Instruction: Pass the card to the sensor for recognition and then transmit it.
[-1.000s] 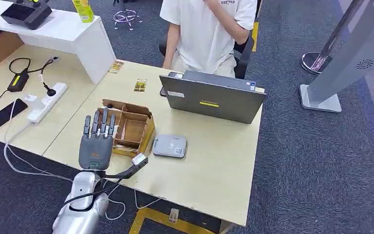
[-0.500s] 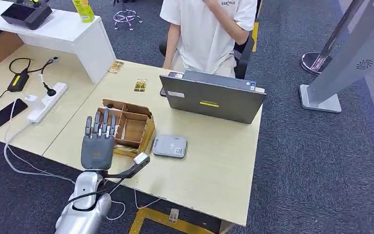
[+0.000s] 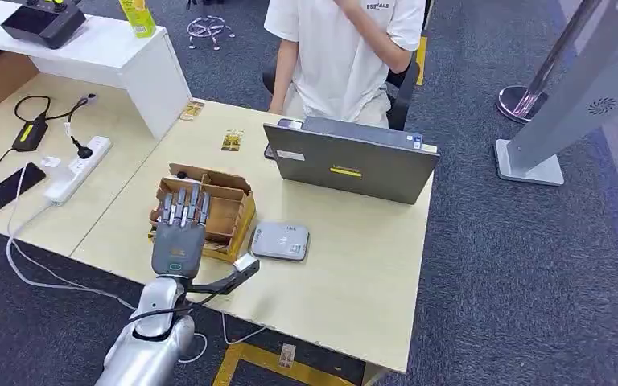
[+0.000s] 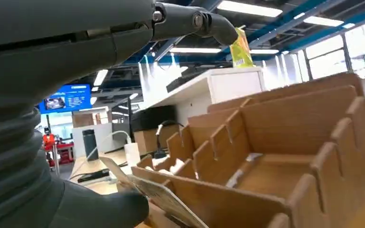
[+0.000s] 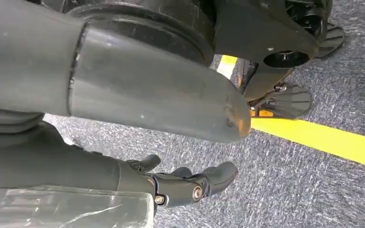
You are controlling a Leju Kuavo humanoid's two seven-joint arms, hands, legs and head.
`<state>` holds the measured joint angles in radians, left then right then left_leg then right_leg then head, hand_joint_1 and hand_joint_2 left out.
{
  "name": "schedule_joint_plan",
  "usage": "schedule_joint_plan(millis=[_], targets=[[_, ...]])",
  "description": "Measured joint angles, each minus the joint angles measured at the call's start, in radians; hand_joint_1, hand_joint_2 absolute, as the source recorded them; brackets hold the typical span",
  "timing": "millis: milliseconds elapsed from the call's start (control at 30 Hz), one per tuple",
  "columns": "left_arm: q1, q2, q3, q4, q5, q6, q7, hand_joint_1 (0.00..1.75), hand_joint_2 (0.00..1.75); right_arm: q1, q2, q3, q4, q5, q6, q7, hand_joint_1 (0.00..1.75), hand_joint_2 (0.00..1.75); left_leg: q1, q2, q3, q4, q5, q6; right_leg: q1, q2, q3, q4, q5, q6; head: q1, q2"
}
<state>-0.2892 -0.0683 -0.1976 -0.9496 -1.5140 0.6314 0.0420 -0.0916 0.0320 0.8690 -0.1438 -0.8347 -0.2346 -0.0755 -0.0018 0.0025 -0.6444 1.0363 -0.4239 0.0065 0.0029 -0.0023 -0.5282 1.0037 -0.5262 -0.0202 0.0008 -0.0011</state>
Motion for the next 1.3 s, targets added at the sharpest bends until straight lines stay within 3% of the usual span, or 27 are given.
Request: schedule_joint_plan(millis=[500,1233,1267,1300], targets=[[-0.040,-0.023,-0.019,0.071,0.003,0.038,-0.024,0.00,1.75,-0.002,0.000,0.028,0.000,-0.003,0.000,0.000,0.00,0.00,0.000,0.000,0.000,0.000,0.000,0.000,0.000,0.000,0.000,0.000,0.000,0.000,0.000,0.000],[-0.050,-0.034,-0.023,0.087,0.000,0.038,-0.027,0.00,1.75,-0.002,0.000,0.048,0.000,-0.014,0.000,0.001,0.00,0.00,0.000,0.000,0.000,0.000,0.000,0.000,0.000,0.000,0.000,0.000,0.000,0.000,0.000,0.000],[-0.050,-0.034,-0.023,0.087,0.000,0.038,-0.027,1.75,1.75,-0.002,0.000,0.048,0.000,-0.014,0.000,0.001,0.00,0.00,0.000,0.000,0.000,0.000,0.000,0.000,0.000,0.000,0.000,0.000,0.000,0.000,0.000,0.000],[-0.050,-0.034,-0.023,0.087,0.000,0.038,-0.027,1.75,1.75,-0.002,0.000,0.048,0.000,-0.014,0.000,0.001,0.00,0.00,0.000,0.000,0.000,0.000,0.000,0.000,0.000,0.000,0.000,0.000,0.000,0.000,0.000,0.000]])
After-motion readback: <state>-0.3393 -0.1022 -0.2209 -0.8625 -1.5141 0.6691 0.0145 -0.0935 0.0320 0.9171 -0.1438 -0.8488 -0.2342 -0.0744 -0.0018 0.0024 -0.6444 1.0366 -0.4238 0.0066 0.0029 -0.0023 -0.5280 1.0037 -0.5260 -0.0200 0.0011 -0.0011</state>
